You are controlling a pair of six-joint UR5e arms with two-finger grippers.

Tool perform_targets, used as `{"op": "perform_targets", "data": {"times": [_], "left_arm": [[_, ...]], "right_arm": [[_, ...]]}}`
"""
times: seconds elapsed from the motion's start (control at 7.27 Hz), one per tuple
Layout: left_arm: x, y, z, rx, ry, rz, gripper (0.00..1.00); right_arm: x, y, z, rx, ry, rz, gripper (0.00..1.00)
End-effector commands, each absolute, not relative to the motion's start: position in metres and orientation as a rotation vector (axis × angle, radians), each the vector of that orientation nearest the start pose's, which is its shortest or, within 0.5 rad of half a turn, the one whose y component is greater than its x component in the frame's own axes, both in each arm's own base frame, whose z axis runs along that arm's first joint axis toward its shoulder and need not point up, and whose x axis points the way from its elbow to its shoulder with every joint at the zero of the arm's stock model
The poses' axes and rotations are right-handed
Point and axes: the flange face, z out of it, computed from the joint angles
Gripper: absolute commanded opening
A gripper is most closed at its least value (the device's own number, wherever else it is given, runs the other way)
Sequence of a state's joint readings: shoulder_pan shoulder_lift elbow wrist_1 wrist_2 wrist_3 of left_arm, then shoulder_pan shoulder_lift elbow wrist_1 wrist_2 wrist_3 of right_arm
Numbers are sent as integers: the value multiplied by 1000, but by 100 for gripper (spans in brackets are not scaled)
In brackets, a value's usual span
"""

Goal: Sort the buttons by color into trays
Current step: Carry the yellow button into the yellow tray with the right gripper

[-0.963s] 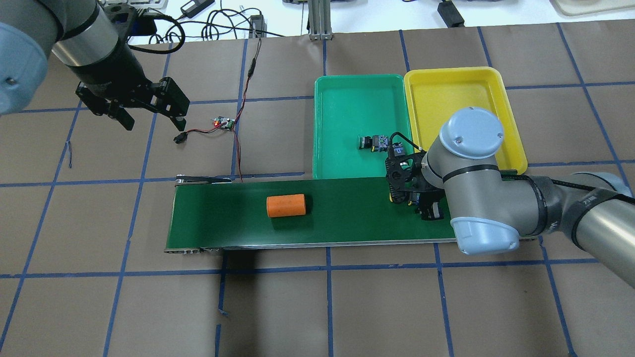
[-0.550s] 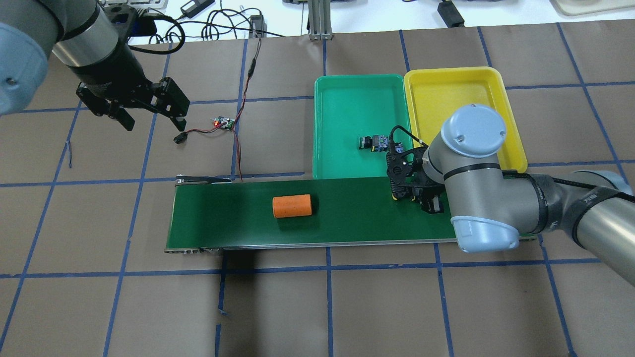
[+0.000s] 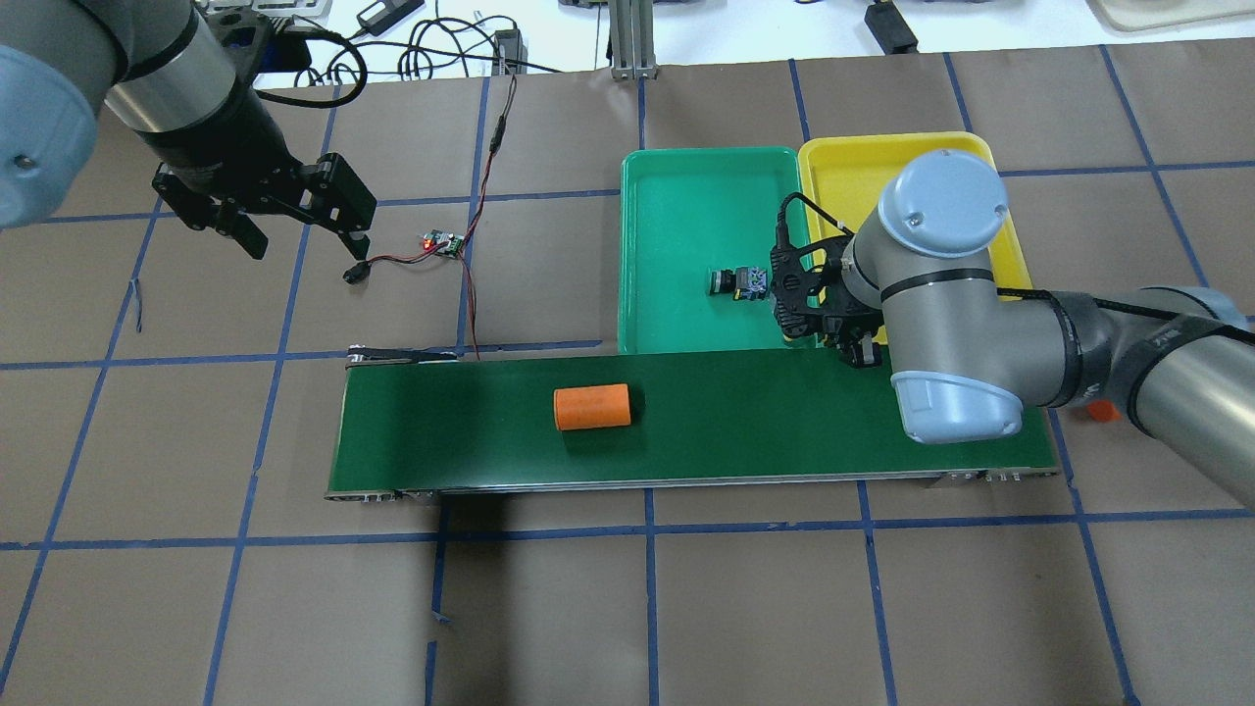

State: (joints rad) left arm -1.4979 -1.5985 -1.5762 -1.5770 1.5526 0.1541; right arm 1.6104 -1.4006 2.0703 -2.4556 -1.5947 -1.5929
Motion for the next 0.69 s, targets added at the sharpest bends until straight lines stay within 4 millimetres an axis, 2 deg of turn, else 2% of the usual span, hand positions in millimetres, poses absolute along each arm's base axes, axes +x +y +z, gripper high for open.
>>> {"op": "perform_targets", "data": {"times": [0.0, 0.14, 0.28, 0.41, 0.55], "left_arm": [[-98, -511, 470, 123, 3162, 62, 100], [-99, -511, 468, 123, 3162, 67, 100], [-99, -511, 468, 123, 3162, 67, 100], [-99, -511, 468, 123, 3162, 67, 100], [-99, -511, 469, 123, 3163, 64, 100]], "right_arm": [[117, -517, 250, -2365, 2307, -183, 34], [108, -527, 235, -2378, 2270, -156, 39], [105, -539, 238, -2387, 2271, -164, 39], [104, -542, 239, -2391, 2276, -164, 40], [104, -543, 237, -2387, 2280, -154, 48]]}}
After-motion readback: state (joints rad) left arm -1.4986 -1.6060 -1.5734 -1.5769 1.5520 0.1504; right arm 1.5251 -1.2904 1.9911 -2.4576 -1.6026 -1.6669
